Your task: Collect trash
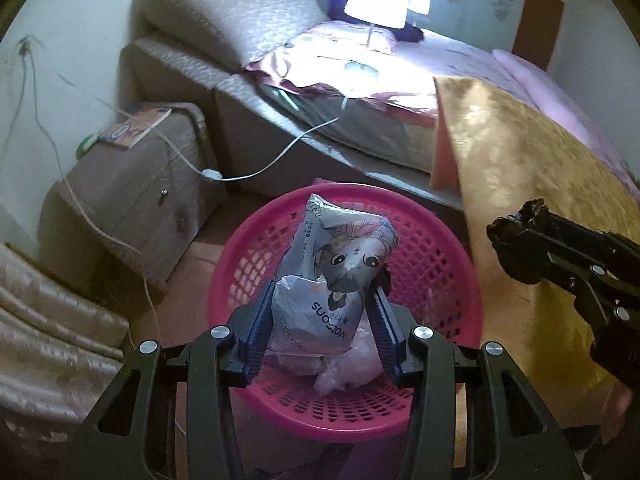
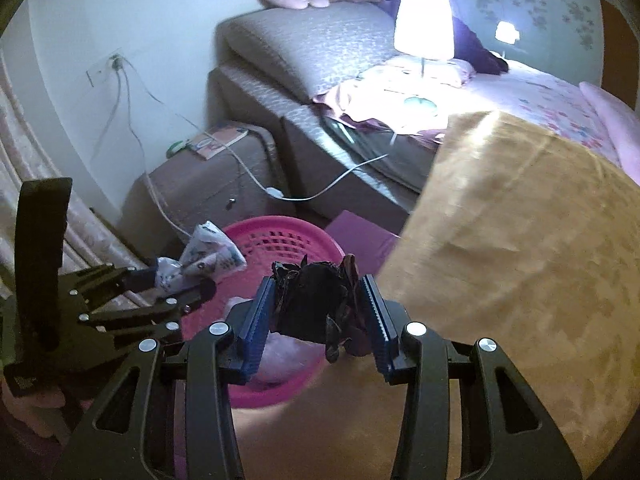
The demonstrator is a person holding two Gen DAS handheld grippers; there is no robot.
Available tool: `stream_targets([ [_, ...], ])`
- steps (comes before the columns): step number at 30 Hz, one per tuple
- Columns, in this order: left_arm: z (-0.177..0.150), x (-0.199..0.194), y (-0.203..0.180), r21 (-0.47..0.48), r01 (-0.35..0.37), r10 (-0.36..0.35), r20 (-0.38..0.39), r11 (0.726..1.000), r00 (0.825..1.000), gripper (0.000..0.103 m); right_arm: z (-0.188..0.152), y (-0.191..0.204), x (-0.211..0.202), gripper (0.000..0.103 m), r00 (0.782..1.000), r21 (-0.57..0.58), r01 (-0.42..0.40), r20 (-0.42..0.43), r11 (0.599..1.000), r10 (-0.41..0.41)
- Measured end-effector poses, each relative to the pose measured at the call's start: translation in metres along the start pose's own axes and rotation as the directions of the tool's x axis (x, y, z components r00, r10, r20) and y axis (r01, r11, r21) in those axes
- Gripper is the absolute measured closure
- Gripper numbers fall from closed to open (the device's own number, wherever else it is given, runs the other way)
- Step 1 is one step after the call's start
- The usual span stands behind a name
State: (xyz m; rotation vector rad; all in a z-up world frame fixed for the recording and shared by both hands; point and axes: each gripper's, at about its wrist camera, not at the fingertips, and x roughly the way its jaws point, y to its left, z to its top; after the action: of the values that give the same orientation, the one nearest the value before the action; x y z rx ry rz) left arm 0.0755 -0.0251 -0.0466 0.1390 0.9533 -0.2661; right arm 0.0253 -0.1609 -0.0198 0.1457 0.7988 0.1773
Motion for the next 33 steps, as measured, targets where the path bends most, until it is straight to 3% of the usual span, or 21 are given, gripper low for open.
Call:
stream_targets([
  [8,0.001,0.002,0.009,-0.04,-0.018,0.017,-0.007,0.999,1.0,0.056,0.012,0.017,0.014,0.058,0.998,-0.008,-0.054,-0.013,0.999,0.054],
  [12,0.001,0.001,0.01,-0.05,-0.016,0.016,-0.003,0.999,1.0,0.047,0.013,0.017,0.011,0.043,0.997,0.014,-0.075,0.001,0.997,0.075],
  [20,0.003,-0.005,0.014,-0.076,-0.028,0.03,0.028,0.997,0.999,0.03,0.011,0.001,0.0,0.032,0.998,0.072,-0.06,0.031,0.996,0.057],
  [27,0.003,-0.023,0.011,-0.061,-0.076,0.081,0.09,0.995,0.993,0.024,0.0,0.006,-0.02,0.023,0.996,0.035,0.003,0.084,0.999,-0.006],
  [33,-0.004,-0.051,0.01,-0.05,-0.149,0.155,0.166,0.988,0.974,0.021,-0.012,0.014,-0.039,0.016,0.989,-0.001,0.051,0.138,0.999,-0.051],
])
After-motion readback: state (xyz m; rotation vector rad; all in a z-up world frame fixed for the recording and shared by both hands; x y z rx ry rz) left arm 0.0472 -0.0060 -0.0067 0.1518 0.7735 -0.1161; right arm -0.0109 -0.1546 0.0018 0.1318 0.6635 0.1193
